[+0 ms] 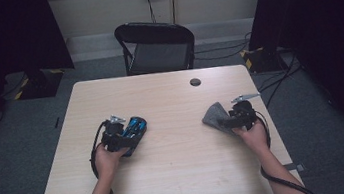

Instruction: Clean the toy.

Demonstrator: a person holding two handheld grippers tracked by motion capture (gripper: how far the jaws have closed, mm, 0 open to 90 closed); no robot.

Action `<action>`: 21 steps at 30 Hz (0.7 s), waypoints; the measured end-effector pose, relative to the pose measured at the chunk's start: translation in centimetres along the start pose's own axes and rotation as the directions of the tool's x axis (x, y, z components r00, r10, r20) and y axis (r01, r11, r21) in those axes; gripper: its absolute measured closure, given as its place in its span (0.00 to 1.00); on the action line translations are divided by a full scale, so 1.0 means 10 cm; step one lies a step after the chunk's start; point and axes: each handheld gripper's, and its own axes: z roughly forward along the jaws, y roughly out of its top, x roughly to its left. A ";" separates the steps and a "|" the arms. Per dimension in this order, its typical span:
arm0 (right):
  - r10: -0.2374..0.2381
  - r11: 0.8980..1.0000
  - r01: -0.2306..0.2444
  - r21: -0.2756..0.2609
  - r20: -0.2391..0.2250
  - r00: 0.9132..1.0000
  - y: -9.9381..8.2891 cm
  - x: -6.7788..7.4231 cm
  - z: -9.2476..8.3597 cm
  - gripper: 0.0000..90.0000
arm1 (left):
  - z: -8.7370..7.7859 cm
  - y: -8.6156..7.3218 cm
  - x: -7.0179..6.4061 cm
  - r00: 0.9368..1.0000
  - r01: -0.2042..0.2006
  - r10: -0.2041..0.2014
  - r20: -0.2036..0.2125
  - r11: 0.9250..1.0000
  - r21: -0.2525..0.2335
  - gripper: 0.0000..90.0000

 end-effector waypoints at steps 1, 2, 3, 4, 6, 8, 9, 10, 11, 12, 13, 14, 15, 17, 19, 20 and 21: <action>-0.009 1.000 0.009 -0.003 -0.001 1.000 0.00 0.01 -0.01 0.31 | -0.02 0.01 0.00 1.000 -0.006 0.006 -0.008 1.000 0.002 0.25; -0.014 1.000 0.014 -0.004 -0.005 1.000 0.01 0.02 -0.02 0.30 | -0.05 0.02 0.00 1.000 -0.008 0.008 -0.011 1.000 -0.003 0.22; -0.022 1.000 0.022 -0.002 -0.008 1.000 0.01 0.03 -0.03 0.29 | -0.08 0.03 0.00 1.000 -0.008 0.008 -0.012 1.000 -0.013 0.22; -0.032 0.999 0.032 -0.001 -0.006 0.999 0.01 0.05 -0.04 0.28 | -0.11 0.04 0.00 1.000 -0.009 0.009 -0.010 1.000 -0.019 0.22; -0.040 0.999 0.040 -0.006 -0.011 0.999 0.02 0.07 -0.07 0.27 | -0.17 0.05 -0.03 1.000 -0.006 0.005 -0.008 0.999 -0.035 0.21; -0.045 0.999 0.045 -0.015 -0.017 0.999 0.03 0.09 -0.11 0.26 | -0.22 0.06 -0.06 1.000 -0.030 0.029 -0.011 0.999 -0.040 0.21; -0.044 0.999 0.044 -0.021 -0.022 0.999 0.03 0.10 -0.13 0.26 | -0.25 0.07 -0.08 0.999 -0.039 0.038 -0.012 0.998 -0.044 0.21; -0.049 0.999 0.048 -0.024 -0.029 0.998 0.04 0.11 -0.15 0.26 | -0.28 0.07 -0.10 0.999 -0.045 0.045 -0.010 0.998 -0.048 0.20; -0.055 0.998 0.054 -0.028 -0.027 0.998 0.04 0.12 -0.18 0.25 | -0.31 0.07 -0.11 0.999 -0.049 0.049 0.000 0.997 -0.052 0.20; -0.062 0.998 0.061 -0.030 -0.027 0.998 0.04 0.13 -0.20 0.24 | -0.33 0.07 -0.14 0.999 -0.052 0.052 0.000 0.997 -0.056 0.20; -0.071 0.997 0.070 -0.031 -0.028 0.997 0.04 0.15 -0.22 0.24 | -0.36 0.07 -0.16 0.998 -0.054 0.055 0.003 0.996 -0.064 0.19; -0.078 0.996 0.077 -0.033 -0.032 0.996 0.04 0.16 -0.25 0.23 | -0.40 0.07 -0.19 0.998 -0.059 0.060 0.010 0.996 -0.074 0.19; -0.083 0.996 0.082 -0.033 -0.035 0.996 0.03 0.18 -0.26 0.23 | -0.42 0.07 -0.22 0.998 -0.060 0.062 0.018 0.995 -0.078 0.19; -0.099 0.995 0.098 -0.035 -0.040 0.994 0.02 0.22 -0.30 0.22 | -0.47 0.06 -0.30 0.995 -0.089 0.092 0.030 0.992 -0.093 0.20; -0.100 0.994 0.098 -0.047 -0.054 0.994 -0.01 0.25 -0.34 0.21 | -0.49 0.04 -0.38 0.993 -0.101 0.107 0.055 0.990 -0.103 0.20; -0.105 0.993 0.102 -0.052 -0.058 0.993 -0.03 0.28 -0.35 0.21 | -0.50 0.03 -0.42 0.991 -0.105 0.112 0.073 0.989 -0.100 0.20; -0.111 0.993 0.108 -0.048 -0.064 0.992 -0.05 0.30 -0.36 0.21 | -0.50 0.02 -0.47 0.989 -0.119 0.127 0.077 0.988 -0.101 0.20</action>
